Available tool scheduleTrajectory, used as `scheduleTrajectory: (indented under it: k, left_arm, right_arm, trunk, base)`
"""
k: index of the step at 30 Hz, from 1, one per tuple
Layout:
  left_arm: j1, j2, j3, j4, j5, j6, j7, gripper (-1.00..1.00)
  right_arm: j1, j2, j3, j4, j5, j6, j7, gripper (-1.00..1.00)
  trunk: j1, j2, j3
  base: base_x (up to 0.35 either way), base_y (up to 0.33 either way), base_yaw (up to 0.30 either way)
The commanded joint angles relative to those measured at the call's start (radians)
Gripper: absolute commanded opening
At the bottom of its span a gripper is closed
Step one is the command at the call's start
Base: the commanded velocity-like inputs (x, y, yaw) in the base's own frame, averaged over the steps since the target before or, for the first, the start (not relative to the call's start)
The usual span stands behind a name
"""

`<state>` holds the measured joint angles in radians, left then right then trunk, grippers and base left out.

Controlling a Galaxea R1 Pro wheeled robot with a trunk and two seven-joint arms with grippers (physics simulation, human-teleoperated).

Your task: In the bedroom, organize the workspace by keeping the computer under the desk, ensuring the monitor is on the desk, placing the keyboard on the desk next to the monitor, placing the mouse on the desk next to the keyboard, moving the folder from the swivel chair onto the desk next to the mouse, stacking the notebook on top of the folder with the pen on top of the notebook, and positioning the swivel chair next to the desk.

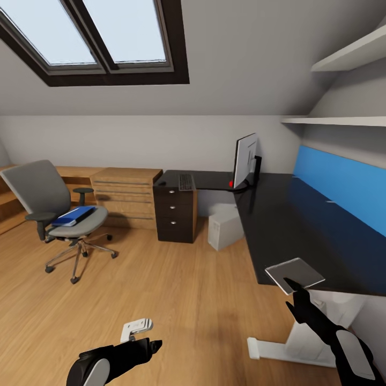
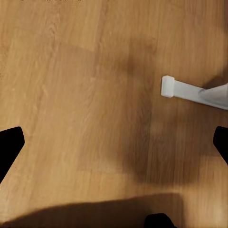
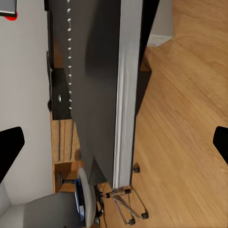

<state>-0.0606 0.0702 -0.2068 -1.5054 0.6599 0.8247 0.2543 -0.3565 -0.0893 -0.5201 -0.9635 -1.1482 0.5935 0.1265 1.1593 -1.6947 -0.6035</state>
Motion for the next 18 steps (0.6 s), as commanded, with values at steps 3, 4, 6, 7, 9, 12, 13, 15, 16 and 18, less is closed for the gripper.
scheduleTrajectory:
  k: [3, 4, 6, 7, 9, 12, 13, 15, 16, 18]
  left_arm:
    - [-0.001, 0.001, -0.002, -0.001, 0.011, 0.002, 0.010, 1.00]
    - [-0.001, 0.002, -0.001, -0.001, 0.011, 0.002, 0.010, 1.00]
    - [-0.001, 0.002, -0.001, -0.001, 0.011, 0.002, 0.010, 1.00]
    - [-0.001, 0.002, -0.001, -0.001, 0.011, 0.002, 0.010, 1.00]
    - [-0.001, 0.002, -0.001, -0.001, 0.011, 0.002, 0.011, 1.00]
    - [-0.001, 0.002, -0.002, -0.001, 0.011, 0.002, 0.011, 1.00]
    - [-0.001, 0.002, -0.001, -0.001, 0.011, 0.002, 0.011, 1.00]
    - [-0.001, 0.002, -0.001, -0.001, 0.010, 0.002, 0.012, 1.00]
    - [-0.001, 0.002, -0.001, -0.001, 0.010, 0.002, 0.012, 1.00]
    - [-0.001, 0.002, -0.001, -0.001, 0.010, 0.002, 0.012, 1.00]
  right_arm:
    - [-0.001, 0.000, -0.003, 0.000, 0.001, 0.006, 0.003, 1.00]
    - [-0.001, 0.000, -0.003, 0.000, 0.001, 0.006, 0.003, 1.00]
    - [-0.001, 0.001, -0.003, 0.002, 0.001, 0.005, 0.002, 1.00]
    - [-0.001, 0.001, -0.003, 0.003, 0.001, 0.004, 0.002, 1.00]
    - [-0.001, 0.001, -0.003, 0.009, 0.001, 0.003, 0.002, 1.00]
    - [-0.001, 0.001, -0.003, 0.028, 0.001, 0.001, 0.002, 1.00]
    - [-0.002, 0.001, -0.003, 0.032, 0.001, 0.001, 0.002, 1.00]
    - [-0.002, 0.000, -0.003, 0.037, 0.001, 0.000, 0.003, 1.00]
    - [-0.002, 0.000, -0.003, 0.038, 0.001, 0.000, 0.003, 1.00]
    - [-0.002, 0.000, -0.002, 0.040, 0.002, -0.001, 0.003, 1.00]
  trunk:
    - [0.000, -0.001, -0.001]
    - [0.000, -0.001, -0.001]
    - [0.000, -0.001, -0.001]
    - [0.000, -0.001, -0.001]
    - [0.000, -0.001, -0.001]
    - [0.000, -0.001, -0.001]
    - [0.000, -0.001, -0.001]
    - [0.000, -0.001, -0.001]
    - [0.000, -0.001, -0.001]
    - [0.000, -0.001, -0.001]
  base:
    - [0.029, 0.023, 0.000]
    - [0.016, 0.013, 0.000]
    - [0.009, 0.008, 0.000]
    - [0.007, 0.005, 0.000]
    - [0.005, 0.004, 0.000]
    - [0.002, 0.002, 0.000]
    - [0.000, 0.000, 0.000]
    - [0.000, 0.000, 0.000]
    - [0.000, 0.000, 0.000]
    - [0.000, 0.000, 0.000]
